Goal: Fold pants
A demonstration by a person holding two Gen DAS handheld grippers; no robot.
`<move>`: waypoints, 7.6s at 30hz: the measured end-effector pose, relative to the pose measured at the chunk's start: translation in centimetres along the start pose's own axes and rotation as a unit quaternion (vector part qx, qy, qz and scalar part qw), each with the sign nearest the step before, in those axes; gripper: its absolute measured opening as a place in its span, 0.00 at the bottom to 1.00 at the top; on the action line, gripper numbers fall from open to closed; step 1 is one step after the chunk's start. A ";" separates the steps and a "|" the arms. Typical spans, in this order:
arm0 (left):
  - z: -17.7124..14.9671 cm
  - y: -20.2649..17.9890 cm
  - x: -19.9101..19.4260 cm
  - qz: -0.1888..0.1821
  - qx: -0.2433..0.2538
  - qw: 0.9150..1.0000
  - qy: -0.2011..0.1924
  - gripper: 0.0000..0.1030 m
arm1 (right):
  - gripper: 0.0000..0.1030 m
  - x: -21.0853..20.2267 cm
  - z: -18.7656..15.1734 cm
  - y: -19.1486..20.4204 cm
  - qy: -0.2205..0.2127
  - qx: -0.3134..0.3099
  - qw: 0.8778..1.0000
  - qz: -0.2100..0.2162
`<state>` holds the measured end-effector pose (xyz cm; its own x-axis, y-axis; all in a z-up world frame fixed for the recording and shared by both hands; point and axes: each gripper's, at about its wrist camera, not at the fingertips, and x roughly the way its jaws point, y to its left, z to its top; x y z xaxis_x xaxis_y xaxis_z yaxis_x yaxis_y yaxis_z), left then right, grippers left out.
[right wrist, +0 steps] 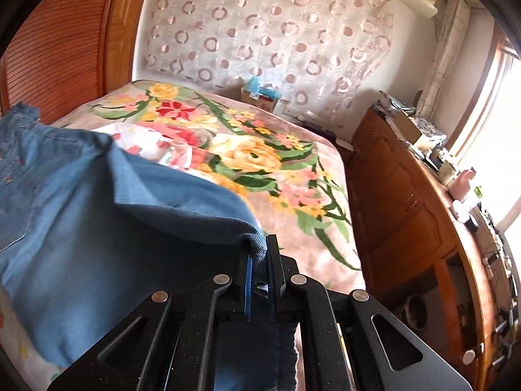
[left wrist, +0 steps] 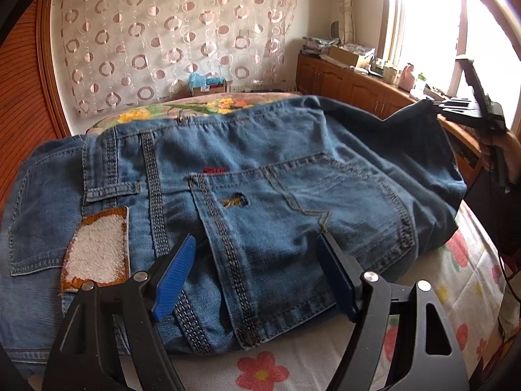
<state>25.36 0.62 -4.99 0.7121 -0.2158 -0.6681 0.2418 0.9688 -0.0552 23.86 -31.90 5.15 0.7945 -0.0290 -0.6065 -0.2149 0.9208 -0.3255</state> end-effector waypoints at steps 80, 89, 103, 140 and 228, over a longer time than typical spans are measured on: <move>-6.5 0.4 -8.1 0.028 -0.029 0.999 -0.023 0.75 | 0.57 -1.0 -8.5 -5.8 0.064 0.282 0.947 0.143; -6.9 2.0 -8.1 0.033 -0.050 0.998 -0.021 0.75 | 0.43 0.9 -6.6 -4.1 0.075 0.284 0.951 0.094; -6.9 8.3 -8.4 0.079 -0.103 0.991 -0.024 0.60 | 0.04 -0.9 -6.1 -2.9 0.037 0.268 0.960 0.071; 2.5 8.7 -10.9 0.091 -0.016 0.993 -0.075 0.03 | 0.03 -4.9 0.8 -2.5 -0.055 0.181 0.981 0.034; -9.7 -3.4 -12.4 -0.039 0.012 0.999 0.010 0.75 | 0.31 -10.2 -24.3 0.2 0.008 0.215 0.971 0.104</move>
<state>9.29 1.19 -3.72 0.6767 -0.2882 -0.6775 0.3120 0.9457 -0.0906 1.92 -40.89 -6.34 0.7504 0.1716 -0.6384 -0.1103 0.9847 0.1351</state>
